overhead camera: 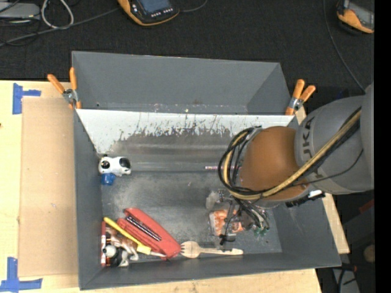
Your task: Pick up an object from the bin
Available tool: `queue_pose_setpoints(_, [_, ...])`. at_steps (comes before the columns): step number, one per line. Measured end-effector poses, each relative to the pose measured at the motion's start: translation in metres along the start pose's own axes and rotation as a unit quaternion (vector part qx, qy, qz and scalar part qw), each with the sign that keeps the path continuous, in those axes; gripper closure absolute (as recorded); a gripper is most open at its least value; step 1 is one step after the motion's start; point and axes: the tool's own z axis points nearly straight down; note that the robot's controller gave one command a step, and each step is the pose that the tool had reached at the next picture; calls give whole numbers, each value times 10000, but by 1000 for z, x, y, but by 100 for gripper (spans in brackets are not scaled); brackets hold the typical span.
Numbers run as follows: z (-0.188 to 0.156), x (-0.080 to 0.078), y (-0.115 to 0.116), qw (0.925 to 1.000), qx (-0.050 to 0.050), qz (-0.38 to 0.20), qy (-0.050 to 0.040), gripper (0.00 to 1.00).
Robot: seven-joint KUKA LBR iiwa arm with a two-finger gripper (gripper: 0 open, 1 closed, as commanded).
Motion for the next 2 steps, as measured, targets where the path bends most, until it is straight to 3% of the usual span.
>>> queue_pose_setpoints(1, [-11,-63,33,9992,7,-389,5,0])
queue_pose_setpoints(2, [-11,-56,7,9951,-13,-987,11,0])
